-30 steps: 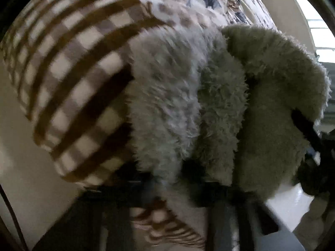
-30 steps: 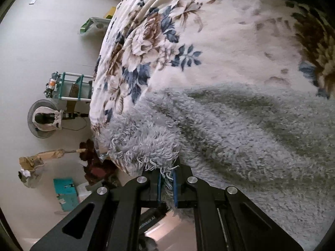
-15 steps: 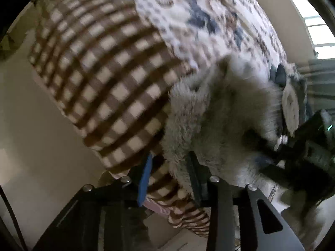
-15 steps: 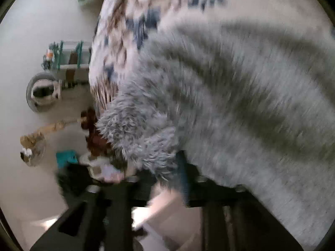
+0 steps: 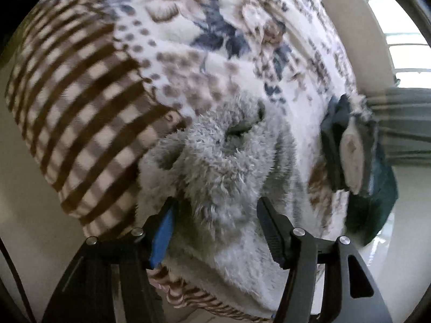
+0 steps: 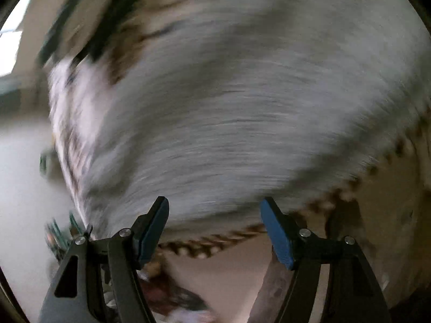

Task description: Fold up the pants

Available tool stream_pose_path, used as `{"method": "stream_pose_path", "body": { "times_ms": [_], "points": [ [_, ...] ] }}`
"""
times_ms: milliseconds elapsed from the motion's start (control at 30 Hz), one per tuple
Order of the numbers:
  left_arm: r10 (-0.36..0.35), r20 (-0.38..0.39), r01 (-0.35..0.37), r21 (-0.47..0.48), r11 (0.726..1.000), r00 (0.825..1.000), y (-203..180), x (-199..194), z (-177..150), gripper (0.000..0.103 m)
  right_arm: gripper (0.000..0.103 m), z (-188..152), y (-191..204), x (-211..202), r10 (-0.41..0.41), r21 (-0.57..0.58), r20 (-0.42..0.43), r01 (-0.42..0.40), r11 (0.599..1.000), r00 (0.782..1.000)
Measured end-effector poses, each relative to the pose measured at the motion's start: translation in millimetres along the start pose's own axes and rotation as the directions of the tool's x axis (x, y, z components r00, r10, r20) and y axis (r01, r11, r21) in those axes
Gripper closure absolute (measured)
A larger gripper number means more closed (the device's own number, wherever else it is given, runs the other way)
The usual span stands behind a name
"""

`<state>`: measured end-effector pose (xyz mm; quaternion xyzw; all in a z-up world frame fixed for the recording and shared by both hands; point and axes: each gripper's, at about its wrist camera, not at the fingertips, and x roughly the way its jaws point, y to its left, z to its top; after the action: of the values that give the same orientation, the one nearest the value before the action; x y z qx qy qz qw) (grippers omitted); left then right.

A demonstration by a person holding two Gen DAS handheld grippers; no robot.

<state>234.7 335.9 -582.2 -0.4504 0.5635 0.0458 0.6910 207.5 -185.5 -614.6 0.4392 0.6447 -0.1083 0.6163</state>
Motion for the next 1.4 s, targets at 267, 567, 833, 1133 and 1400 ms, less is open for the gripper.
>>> {"method": "stream_pose_path", "body": {
  "times_ms": [267,567,833,1133,1400],
  "points": [
    [0.127,0.08,-0.136,0.114,0.984,0.989,-9,11,-2,0.092,0.096,23,-62,13,0.125,0.193,0.152,-0.153,0.969,0.981],
    [0.14,0.139,-0.161,0.16,0.974,0.98,-4,-34,-21,0.097,0.098,-10,-42,-37,0.088,0.08,0.246,-0.111,0.991,0.965],
    [0.242,0.01,-0.242,0.082,0.967,0.97,44,8,-22,0.09,0.096,-5,-86,-3,0.009,0.129,0.132,-0.026,0.991,0.991],
    [0.399,0.218,-0.454,0.411,0.79,0.891,-68,-31,-79,0.012,0.026,-4,-101,-40,0.107,0.043,0.094,-0.112,0.993,0.99],
    [0.371,0.16,-0.377,0.67,0.64,0.915,-206,53,-215,0.012,0.026,63,-240,-194,0.028,0.195,0.429,-0.123,0.973,0.903]
  ]
}}
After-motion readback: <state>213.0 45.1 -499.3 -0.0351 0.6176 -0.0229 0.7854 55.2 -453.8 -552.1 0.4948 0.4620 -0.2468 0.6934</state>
